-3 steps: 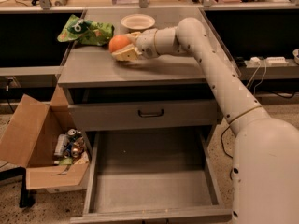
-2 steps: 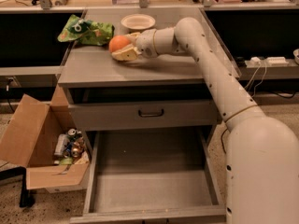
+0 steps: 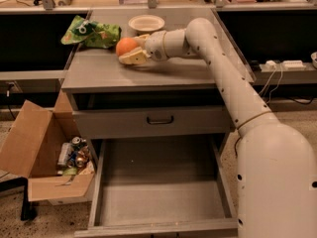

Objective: Pick orange from middle drawer and place on counter

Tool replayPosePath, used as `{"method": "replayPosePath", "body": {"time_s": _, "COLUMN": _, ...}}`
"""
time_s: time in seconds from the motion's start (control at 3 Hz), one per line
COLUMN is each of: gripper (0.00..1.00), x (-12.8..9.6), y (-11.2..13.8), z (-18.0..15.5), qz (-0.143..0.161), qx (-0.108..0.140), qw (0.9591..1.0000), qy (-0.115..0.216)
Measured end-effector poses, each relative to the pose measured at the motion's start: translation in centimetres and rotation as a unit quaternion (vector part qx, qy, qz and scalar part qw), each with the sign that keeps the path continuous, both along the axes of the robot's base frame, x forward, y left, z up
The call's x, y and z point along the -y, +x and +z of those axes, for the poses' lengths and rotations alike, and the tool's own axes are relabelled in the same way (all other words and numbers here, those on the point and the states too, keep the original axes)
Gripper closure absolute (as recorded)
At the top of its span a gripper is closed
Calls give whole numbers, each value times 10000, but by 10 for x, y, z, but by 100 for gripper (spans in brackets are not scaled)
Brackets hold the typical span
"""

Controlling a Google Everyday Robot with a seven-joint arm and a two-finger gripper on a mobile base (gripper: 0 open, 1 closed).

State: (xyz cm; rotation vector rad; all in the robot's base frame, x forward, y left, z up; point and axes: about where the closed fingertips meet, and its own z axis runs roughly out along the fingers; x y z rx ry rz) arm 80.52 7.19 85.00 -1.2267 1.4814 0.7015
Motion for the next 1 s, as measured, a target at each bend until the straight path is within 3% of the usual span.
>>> {"method": "replayPosePath", "body": {"time_s": 0.33, "gripper": 0, "x": 1, "y": -1, "z": 3, "qz": 1, "qx": 21, "qw": 10000, "qy": -13}}
{"method": "replayPosePath", "body": {"time_s": 0.67, "gripper": 0, "x": 8, "y": -9, "z": 31, "qz": -48, "qx": 283, "qw": 9995, "qy": -122}}
{"method": "replayPosePath", "body": {"time_s": 1.0, "gripper": 0, "x": 24, "y": -32, "z": 98, "qz": -154, "qx": 994, "qw": 9948, "qy": -190}}
